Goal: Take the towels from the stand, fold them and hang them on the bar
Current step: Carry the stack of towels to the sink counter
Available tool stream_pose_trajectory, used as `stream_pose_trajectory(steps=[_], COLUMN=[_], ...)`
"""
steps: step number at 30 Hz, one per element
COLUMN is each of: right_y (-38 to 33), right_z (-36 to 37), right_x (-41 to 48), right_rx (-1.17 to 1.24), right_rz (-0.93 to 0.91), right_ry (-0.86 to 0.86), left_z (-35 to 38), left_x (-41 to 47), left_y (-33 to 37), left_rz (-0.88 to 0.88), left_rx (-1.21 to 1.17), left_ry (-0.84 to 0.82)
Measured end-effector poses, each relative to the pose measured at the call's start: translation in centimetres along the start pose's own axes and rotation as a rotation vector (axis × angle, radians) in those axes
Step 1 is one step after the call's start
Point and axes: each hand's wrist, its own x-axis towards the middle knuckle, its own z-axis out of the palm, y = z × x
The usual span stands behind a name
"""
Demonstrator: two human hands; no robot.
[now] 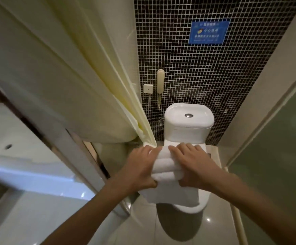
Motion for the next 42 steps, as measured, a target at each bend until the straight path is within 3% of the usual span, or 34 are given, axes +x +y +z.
stream_pose_trajectory(steps=[12,24,42], right_y=[-9.7,-28.8,-52.7], right_z=[3.4,3.2,1.2], right_x=[3.9,7.4,9.4], right_rx=[0.080,0.033,-0.005], right_rz=[-0.439,-0.854,-1.285], right_ry=[-0.037,-0.035,0.069], left_z=[1.5,1.0,-1.9], left_x=[-13.6,-31.7,-51.3], left_y=[-1.9,-5.6,-9.5], left_rz=[-0.427,-0.916,-1.349], left_rx=[-0.117,0.000,0.084], left_ry=[0.016,0.058,0.141])
